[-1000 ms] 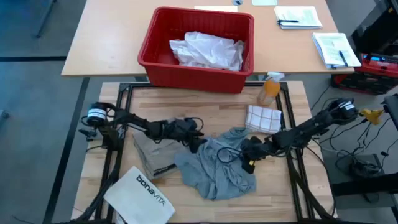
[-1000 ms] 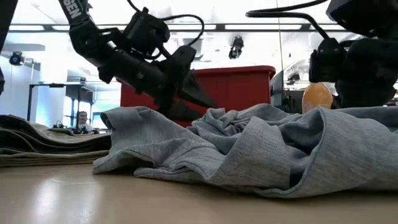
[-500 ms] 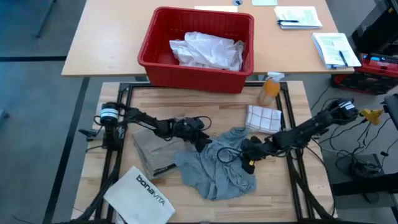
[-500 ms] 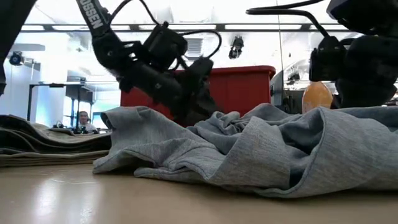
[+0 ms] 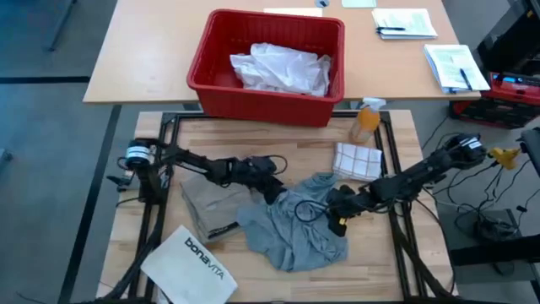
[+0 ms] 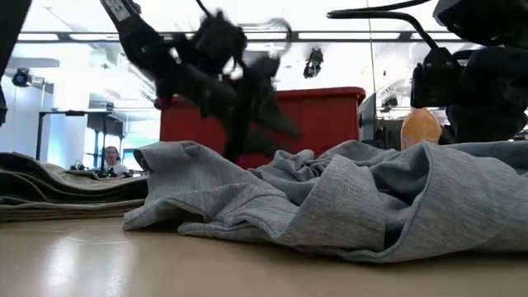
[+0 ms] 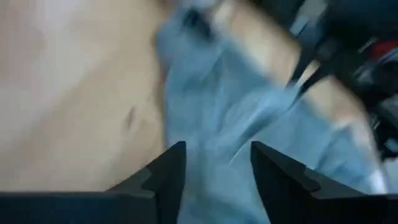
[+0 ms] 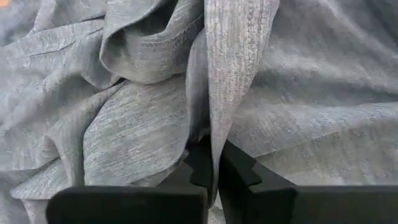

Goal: Fold laundry
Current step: Fold the gray shirt

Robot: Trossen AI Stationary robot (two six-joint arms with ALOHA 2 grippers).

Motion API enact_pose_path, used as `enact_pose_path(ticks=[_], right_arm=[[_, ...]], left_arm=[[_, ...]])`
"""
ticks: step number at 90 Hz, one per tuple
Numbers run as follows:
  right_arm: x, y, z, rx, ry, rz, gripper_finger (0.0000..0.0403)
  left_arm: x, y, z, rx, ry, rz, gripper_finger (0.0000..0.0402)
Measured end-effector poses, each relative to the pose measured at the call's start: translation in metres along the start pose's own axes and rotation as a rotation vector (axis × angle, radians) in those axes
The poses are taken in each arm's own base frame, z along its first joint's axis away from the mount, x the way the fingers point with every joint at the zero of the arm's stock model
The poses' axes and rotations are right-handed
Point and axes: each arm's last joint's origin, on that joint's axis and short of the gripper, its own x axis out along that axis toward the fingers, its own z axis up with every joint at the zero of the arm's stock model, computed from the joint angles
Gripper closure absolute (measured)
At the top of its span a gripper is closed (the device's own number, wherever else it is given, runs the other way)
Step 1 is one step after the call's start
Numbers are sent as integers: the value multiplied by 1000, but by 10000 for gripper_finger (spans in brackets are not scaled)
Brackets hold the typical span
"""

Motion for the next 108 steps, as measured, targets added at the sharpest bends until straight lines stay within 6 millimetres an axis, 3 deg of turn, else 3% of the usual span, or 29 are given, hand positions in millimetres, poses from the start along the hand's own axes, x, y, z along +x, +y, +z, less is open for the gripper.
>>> enact_pose_path(ticks=[9, 24, 38, 49, 61, 90, 98, 108], right_arm=[[0, 0, 0, -1, 2, 0, 403], [0, 0, 0, -2, 3, 2, 403], [0, 0, 0, -4, 4, 7, 403], [0, 0, 0, -5, 4, 6, 403], [0, 0, 0, -8, 4, 6, 403], [0, 2, 1, -18, -9, 19, 403], [0, 2, 1, -22, -9, 19, 403], [0, 2, 1, -22, -9, 19, 403]], left_arm=[[-3, 2, 2, 24, -4, 50, 159], [4, 27, -8, -34, 102, 122, 48], [9, 32, -14, -23, 171, 58, 23], [11, 33, -17, -24, 188, 50, 54], [11, 34, -16, 5, 177, 54, 116], [13, 22, 0, 79, 40, -122, 382], [12, 20, 1, 79, 35, -152, 384], [11, 24, -3, 64, 76, -90, 350]])
